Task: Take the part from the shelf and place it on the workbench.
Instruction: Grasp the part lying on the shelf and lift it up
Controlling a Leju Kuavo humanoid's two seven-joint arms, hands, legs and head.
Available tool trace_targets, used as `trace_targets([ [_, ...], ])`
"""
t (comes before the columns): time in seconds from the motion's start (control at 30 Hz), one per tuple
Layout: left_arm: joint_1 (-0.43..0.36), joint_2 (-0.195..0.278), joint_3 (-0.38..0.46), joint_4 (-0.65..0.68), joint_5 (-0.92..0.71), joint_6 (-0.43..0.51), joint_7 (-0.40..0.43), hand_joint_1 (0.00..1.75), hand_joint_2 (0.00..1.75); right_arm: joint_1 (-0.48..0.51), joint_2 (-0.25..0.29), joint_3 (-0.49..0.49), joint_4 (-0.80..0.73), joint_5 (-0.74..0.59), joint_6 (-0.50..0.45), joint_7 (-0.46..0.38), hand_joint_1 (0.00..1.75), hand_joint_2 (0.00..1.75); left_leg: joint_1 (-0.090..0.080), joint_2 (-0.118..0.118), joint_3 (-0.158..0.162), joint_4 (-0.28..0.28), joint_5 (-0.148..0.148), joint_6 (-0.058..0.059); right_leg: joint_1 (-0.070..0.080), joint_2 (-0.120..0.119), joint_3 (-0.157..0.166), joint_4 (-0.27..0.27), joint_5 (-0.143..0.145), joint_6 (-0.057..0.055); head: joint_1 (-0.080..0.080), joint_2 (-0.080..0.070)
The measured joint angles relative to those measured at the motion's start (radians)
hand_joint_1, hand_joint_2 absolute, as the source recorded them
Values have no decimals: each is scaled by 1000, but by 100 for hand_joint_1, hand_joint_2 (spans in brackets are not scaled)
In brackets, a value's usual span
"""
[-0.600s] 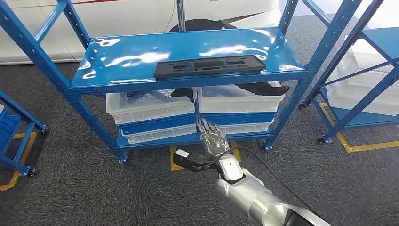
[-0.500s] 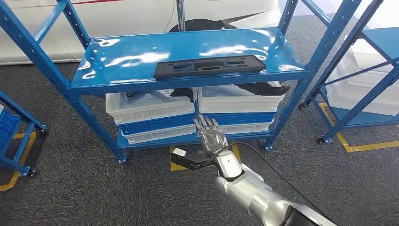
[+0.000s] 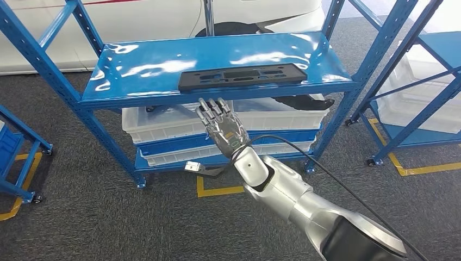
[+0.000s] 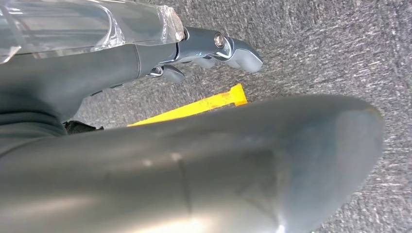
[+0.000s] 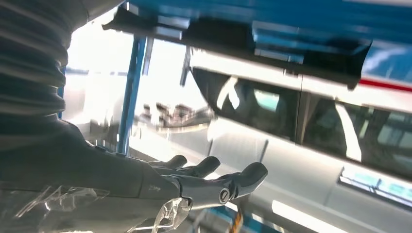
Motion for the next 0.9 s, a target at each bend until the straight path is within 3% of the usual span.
trace_targets([
  [0.17, -6, 0, -25, 3, 14, 2, 5, 0, 0, -30, -10, 12, -45, 128, 80, 28, 0, 175, 0, 0, 0, 0, 0, 0, 0, 0, 0, 0, 0, 0, 0, 0],
  [0.27, -9, 0, -35, 5, 18, 2, 4, 0, 0, -32, -16, 12, -52, 104, 125, 36, 0, 175, 0, 0, 0, 0, 0, 0, 0, 0, 0, 0, 0, 0, 0, 0],
  [0.8, -3, 2, -66, 15, 13, -3, 8, 0, 0, -22, -61, -63, 18, -429, 187, 13, 0, 175, 0, 0, 0, 0, 0, 0, 0, 0, -1, 0, 0, 0, 0, 0],
  [0.9, -6, 2, -69, 16, 13, -3, 5, 0, 0, -22, -63, -68, 32, -476, 178, 8, 0, 175, 0, 0, 0, 0, 0, 0, 0, 0, -1, 0, 0, 0, 0, 0],
])
